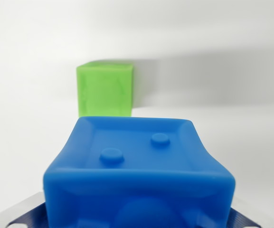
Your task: Stack cube
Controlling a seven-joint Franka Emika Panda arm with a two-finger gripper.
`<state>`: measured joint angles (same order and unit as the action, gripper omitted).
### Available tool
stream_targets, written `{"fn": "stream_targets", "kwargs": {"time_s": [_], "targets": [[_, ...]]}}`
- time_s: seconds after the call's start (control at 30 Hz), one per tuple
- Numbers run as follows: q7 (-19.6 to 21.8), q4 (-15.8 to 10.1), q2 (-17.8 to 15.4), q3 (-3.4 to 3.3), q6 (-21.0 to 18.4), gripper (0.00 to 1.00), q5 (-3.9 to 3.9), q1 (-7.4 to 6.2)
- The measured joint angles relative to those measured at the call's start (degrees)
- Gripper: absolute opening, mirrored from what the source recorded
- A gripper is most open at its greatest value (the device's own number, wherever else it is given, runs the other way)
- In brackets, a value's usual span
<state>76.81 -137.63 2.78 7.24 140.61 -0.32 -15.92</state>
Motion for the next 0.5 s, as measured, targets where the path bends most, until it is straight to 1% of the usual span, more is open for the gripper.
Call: {"fn": "stream_targets", "kwargs": {"time_s": [0.5], "targets": [[2.77, 4.21, 1.31, 0.3, -2.9, 0.0, -0.21, -1.74]]}}
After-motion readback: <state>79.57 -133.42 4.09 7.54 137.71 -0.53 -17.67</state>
